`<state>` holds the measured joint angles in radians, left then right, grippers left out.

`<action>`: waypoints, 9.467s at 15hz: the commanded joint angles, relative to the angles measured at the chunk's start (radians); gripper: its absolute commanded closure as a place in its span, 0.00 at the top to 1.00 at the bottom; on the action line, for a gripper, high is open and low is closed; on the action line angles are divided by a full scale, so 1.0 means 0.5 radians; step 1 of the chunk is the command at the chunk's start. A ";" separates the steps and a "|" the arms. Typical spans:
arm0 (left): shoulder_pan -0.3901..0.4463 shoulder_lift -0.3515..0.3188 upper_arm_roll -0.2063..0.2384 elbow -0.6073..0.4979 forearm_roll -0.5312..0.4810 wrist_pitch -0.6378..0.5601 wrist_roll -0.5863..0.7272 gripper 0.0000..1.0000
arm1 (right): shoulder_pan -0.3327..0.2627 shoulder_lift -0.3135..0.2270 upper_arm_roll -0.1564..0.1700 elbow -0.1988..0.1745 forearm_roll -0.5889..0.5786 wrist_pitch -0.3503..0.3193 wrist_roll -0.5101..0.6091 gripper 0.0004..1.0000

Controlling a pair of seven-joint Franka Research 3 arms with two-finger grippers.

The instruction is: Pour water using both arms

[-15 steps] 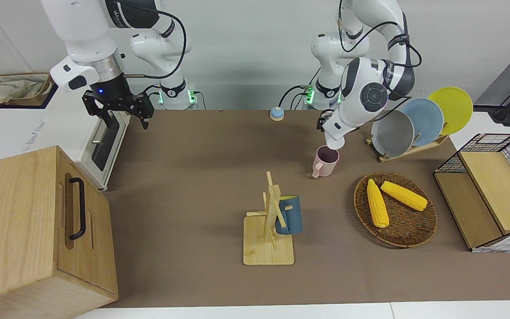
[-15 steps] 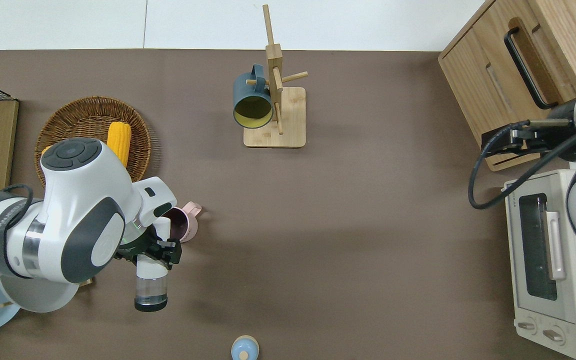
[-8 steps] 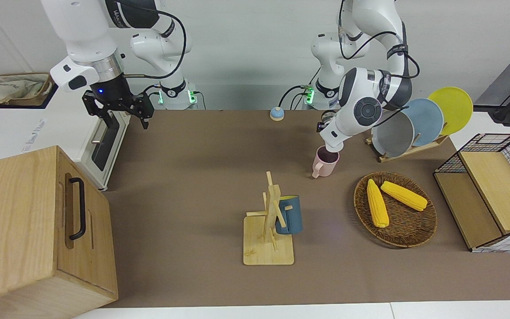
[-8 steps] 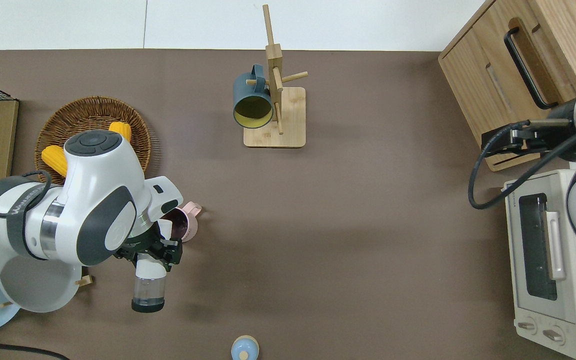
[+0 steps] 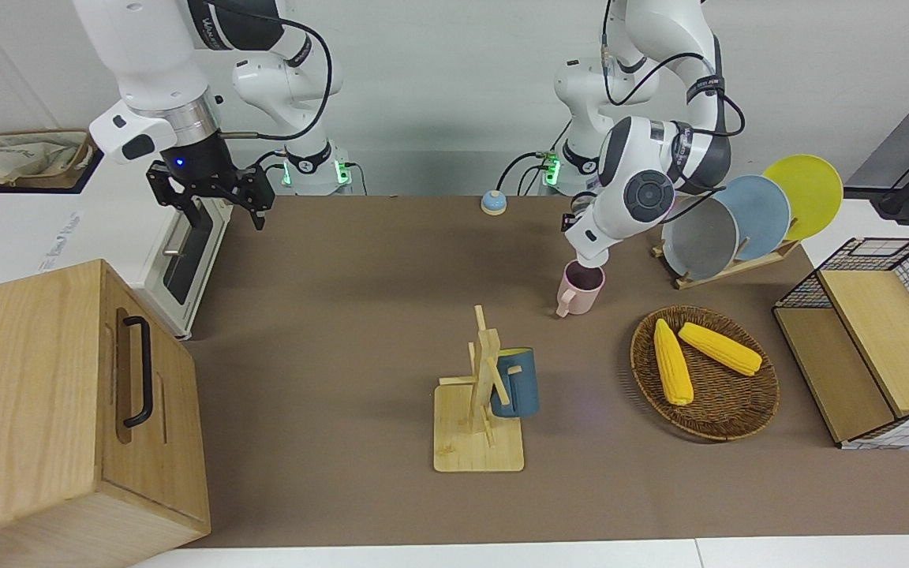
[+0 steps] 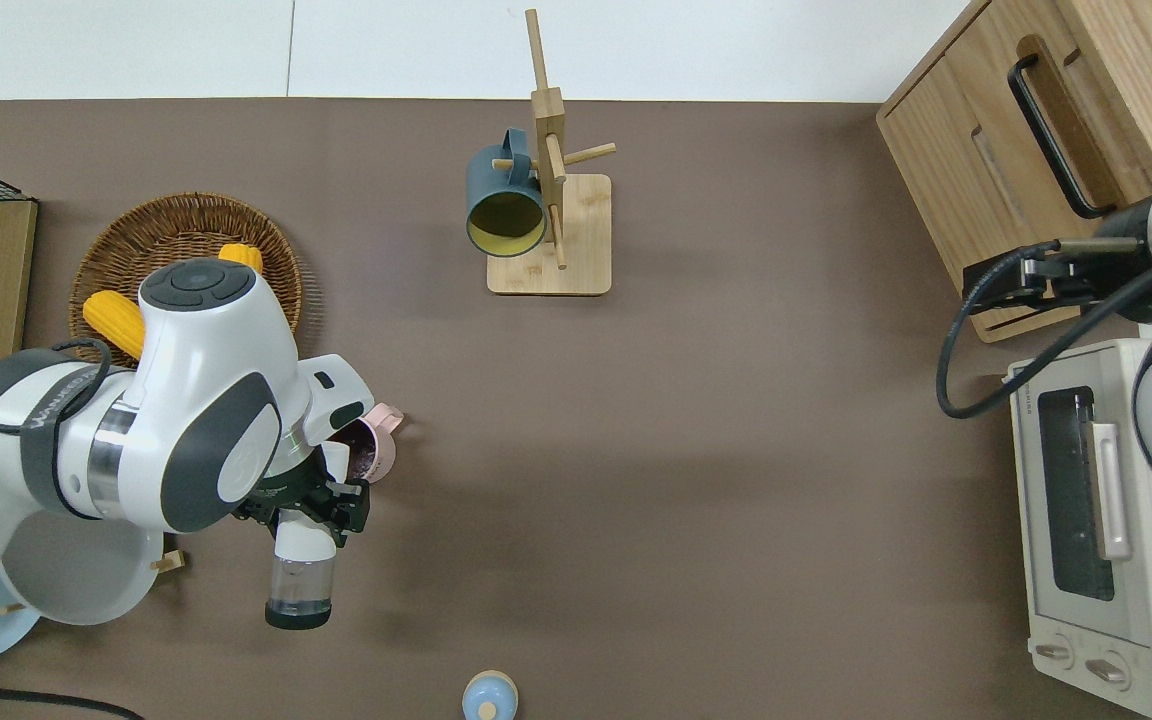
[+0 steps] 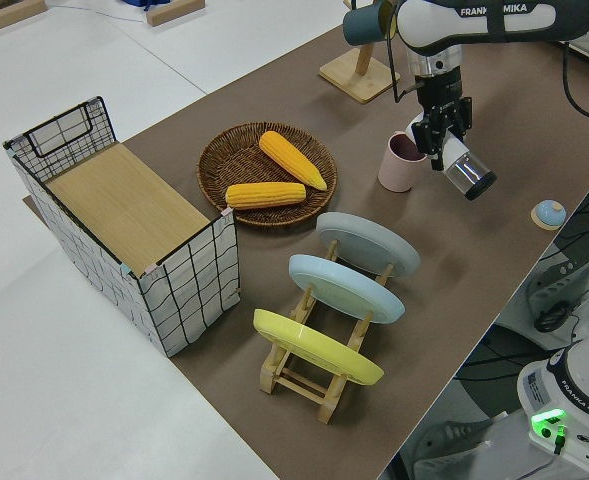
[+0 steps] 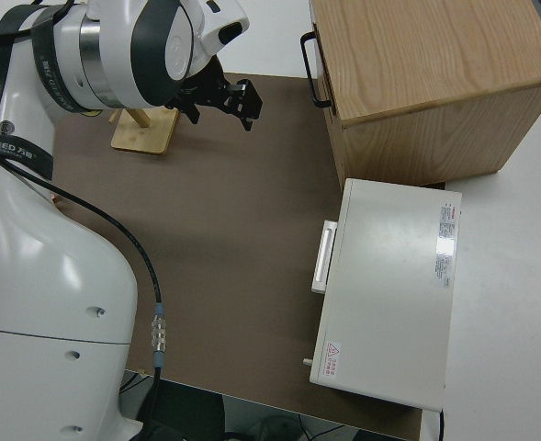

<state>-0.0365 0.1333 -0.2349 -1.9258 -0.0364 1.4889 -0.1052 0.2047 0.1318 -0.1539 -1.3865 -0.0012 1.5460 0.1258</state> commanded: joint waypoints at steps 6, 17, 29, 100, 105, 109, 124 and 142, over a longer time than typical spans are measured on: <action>-0.025 -0.086 0.010 0.069 0.048 -0.183 -0.038 0.00 | -0.008 -0.012 0.001 0.003 0.036 -0.021 -0.022 0.99; -0.031 -0.205 0.006 0.050 0.039 -0.192 -0.044 0.00 | -0.008 -0.012 0.001 0.003 0.036 -0.021 -0.022 0.99; -0.028 -0.643 -0.003 -0.633 -0.099 0.534 -0.041 0.00 | -0.008 -0.012 0.001 0.003 0.036 -0.021 -0.022 0.99; 1.438 0.310 0.086 0.590 -1.056 2.259 1.888 0.00 | -0.008 -0.012 0.001 0.003 0.036 -0.021 -0.025 0.99; 1.438 0.414 0.080 0.590 -1.234 2.354 2.060 0.00 | -0.008 -0.012 0.001 0.003 0.036 -0.021 -0.022 0.99; 1.435 0.433 0.080 0.593 -1.234 2.354 2.060 0.29 | -0.008 -0.012 0.001 0.003 0.036 -0.021 -0.022 0.99; 1.441 0.402 0.141 0.597 -1.051 2.150 1.810 1.00 | -0.008 -0.012 -0.002 0.003 0.036 -0.021 -0.025 0.99; 1.301 -0.039 0.151 0.729 -0.074 0.621 0.862 1.00 | -0.008 -0.012 -0.002 0.003 0.036 -0.021 -0.022 0.99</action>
<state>0.6741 0.2076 -0.1607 -1.4475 -0.1011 1.8098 0.4217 0.2048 0.1318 -0.1539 -1.3865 -0.0012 1.5460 0.1258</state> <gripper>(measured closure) 0.000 0.004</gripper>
